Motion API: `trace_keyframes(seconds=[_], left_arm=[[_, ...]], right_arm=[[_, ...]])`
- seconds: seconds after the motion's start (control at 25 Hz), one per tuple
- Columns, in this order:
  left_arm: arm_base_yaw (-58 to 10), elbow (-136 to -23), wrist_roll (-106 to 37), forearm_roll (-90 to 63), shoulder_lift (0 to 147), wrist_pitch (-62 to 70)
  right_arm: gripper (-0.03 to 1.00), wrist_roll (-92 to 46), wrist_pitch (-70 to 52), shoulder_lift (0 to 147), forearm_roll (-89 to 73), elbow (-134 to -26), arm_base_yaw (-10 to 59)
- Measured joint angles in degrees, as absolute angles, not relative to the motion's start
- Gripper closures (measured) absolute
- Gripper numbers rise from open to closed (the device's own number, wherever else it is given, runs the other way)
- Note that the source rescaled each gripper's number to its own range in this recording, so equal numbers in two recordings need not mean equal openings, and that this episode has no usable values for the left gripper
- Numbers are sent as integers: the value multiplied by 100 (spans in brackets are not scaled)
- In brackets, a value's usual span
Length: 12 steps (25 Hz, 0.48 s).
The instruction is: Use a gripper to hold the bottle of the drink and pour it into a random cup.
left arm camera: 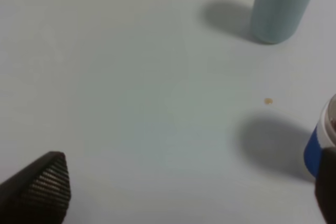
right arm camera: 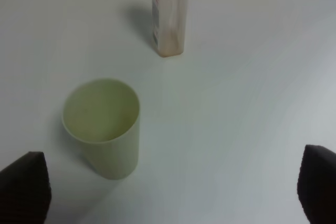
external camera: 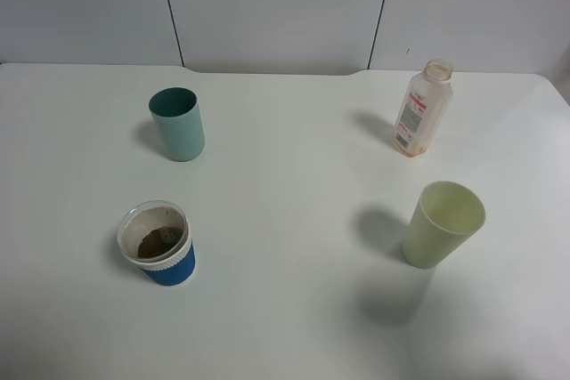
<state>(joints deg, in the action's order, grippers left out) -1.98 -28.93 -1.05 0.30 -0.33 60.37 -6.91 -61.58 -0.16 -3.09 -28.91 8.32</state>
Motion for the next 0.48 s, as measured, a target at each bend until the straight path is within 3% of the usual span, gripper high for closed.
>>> trace_keyframes(seconds=[0.48], left_arm=[[-198, -2893, -105, 30, -33, 6037]], right_arm=[[-3, -691, -6158, -16, -309, -2891, 832]])
